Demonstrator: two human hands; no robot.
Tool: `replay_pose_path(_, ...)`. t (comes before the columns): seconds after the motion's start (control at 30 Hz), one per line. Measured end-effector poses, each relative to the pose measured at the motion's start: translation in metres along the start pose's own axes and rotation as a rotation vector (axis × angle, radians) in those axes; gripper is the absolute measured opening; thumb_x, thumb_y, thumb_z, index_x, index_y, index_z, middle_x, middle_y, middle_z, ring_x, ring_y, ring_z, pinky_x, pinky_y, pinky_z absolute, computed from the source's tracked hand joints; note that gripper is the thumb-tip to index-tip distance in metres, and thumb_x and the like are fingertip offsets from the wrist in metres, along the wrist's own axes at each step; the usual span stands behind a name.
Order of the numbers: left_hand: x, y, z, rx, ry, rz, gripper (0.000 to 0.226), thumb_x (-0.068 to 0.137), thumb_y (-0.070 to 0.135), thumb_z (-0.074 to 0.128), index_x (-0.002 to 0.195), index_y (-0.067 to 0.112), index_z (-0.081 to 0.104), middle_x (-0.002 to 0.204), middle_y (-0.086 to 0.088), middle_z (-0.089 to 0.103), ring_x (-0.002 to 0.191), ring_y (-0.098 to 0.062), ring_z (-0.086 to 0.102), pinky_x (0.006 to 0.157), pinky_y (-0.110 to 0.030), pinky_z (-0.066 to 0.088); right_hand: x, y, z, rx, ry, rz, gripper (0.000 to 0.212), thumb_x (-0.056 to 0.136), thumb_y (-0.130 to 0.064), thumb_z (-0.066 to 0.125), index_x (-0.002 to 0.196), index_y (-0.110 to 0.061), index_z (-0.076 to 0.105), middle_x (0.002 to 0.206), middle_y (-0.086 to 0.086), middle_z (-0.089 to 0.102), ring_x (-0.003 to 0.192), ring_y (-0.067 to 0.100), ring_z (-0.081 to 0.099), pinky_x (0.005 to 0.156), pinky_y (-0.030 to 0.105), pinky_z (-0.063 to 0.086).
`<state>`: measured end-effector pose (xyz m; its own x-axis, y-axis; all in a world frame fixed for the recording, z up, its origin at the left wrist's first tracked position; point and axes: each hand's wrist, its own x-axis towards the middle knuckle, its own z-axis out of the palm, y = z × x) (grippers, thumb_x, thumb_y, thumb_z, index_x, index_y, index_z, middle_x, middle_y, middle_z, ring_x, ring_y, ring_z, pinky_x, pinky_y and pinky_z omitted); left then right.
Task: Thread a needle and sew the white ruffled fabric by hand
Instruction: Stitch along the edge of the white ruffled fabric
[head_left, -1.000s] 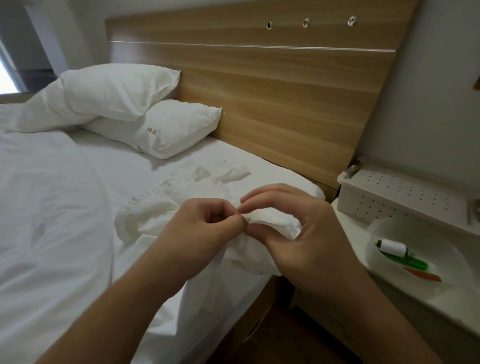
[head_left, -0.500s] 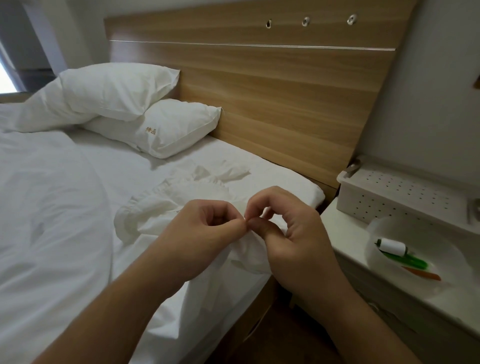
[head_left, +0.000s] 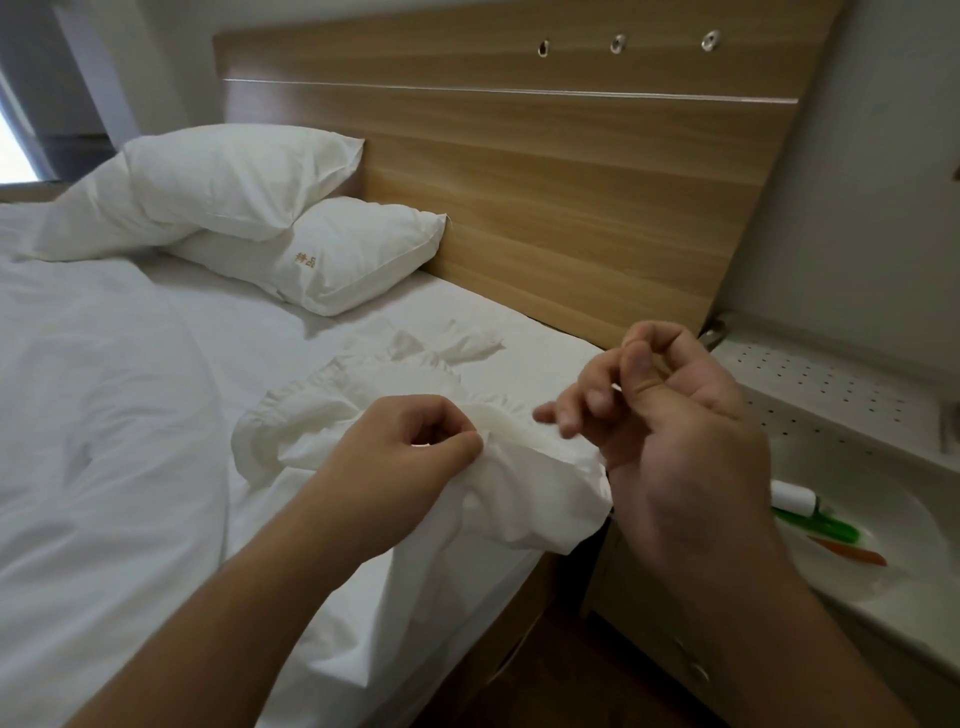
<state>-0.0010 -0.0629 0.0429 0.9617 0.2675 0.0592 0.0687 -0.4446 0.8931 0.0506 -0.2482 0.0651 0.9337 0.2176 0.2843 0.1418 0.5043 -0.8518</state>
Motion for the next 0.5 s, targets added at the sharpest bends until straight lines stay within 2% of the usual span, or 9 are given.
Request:
replay_pose_path(0.07,0.001,0.001,0.000,-0.002,-0.001,-0.017,0.023,0.099,0.024,0.068,0.078,0.023,0.077,0.078,0.000,0.075,0.079,-0.021,0.072,0.076,-0.039,0.058,0.003,-0.002,-0.003,-0.010,0.007,0.016,0.015,0.109,-0.009,0.043,0.097,-0.008,0.052,0.063,0.005,0.043,0.053,0.023,0.044,0.052,0.038,0.051)
replay_pose_path(0.13,0.000,0.002,0.001,0.006,0.004,-0.019,0.023,0.098,0.024,0.068,0.077,0.023,0.078,0.079,-0.001,0.075,0.080,-0.022,0.072,0.077,-0.039,0.059,0.004,-0.001,-0.008,-0.150,0.001,0.028,0.012,0.108,-0.010,0.047,0.097,-0.012,0.053,0.063,0.003,0.041,0.053,0.018,0.038,0.047,0.032,0.040)
replay_pose_path(0.2,0.000,0.002,0.001,0.012,0.013,-0.017,0.023,0.097,0.024,0.068,0.076,0.023,0.078,0.078,-0.003,0.074,0.076,-0.021,0.070,0.074,-0.036,0.056,0.004,0.001,-0.014,-0.442,-0.067,-0.017,0.008,0.104,-0.013,0.059,0.100,-0.019,0.056,0.064,0.004,0.044,0.055,0.015,0.042,0.049,0.029,0.041)
replay_pose_path(0.23,-0.001,0.003,0.001,0.015,0.014,-0.014,0.023,0.096,0.024,0.068,0.075,0.023,0.078,0.079,-0.005,0.074,0.076,-0.023,0.069,0.073,-0.035,0.054,0.003,0.002,-0.017,-0.627,-0.126,-0.070,0.013,0.099,-0.015,0.066,0.102,-0.024,0.056,0.065,0.002,0.045,0.057,0.011,0.044,0.052,0.025,0.043)
replay_pose_path(0.3,-0.001,0.002,0.002,0.022,0.011,-0.001,0.023,0.096,0.024,0.068,0.075,0.022,0.078,0.079,-0.006,0.074,0.080,-0.026,0.070,0.072,-0.036,0.054,0.003,0.008,-0.021,-0.965,-0.258,-0.164,0.025,0.091,-0.023,0.078,0.102,-0.032,0.058,0.066,-0.008,0.048,0.059,0.005,0.048,0.054,0.016,0.043)
replay_pose_path(0.37,-0.001,0.002,0.002,0.028,0.004,0.014,0.023,0.097,0.024,0.068,0.075,0.023,0.078,0.078,-0.007,0.073,0.082,-0.027,0.069,0.072,-0.039,0.056,0.002,0.014,-0.023,-1.242,-0.336,-0.227,0.022,0.087,-0.035,0.081,0.100,-0.035,0.064,0.065,-0.017,0.049,0.070,0.003,0.055,0.053,0.013,0.042)
replay_pose_path(0.43,0.000,0.001,0.002,0.038,0.000,0.029,0.023,0.096,0.025,0.068,0.076,0.023,0.078,0.078,-0.007,0.073,0.081,-0.027,0.069,0.072,-0.042,0.058,0.003,0.020,-0.024,-1.389,-0.347,-0.286,0.014,0.087,-0.041,0.079,0.095,-0.034,0.070,0.065,-0.027,0.046,0.066,0.005,0.055,0.057,0.013,0.042)
replay_pose_path(0.5,0.000,0.000,0.001,0.030,-0.003,0.042,0.022,0.096,0.025,0.069,0.077,0.022,0.078,0.078,-0.009,0.073,0.078,-0.028,0.069,0.070,-0.040,0.056,0.004,0.025,-0.025,-1.402,-0.307,-0.319,0.010,0.088,-0.040,0.078,0.090,-0.032,0.072,0.062,-0.029,0.044,0.061,0.005,0.054,0.054,0.020,0.047)
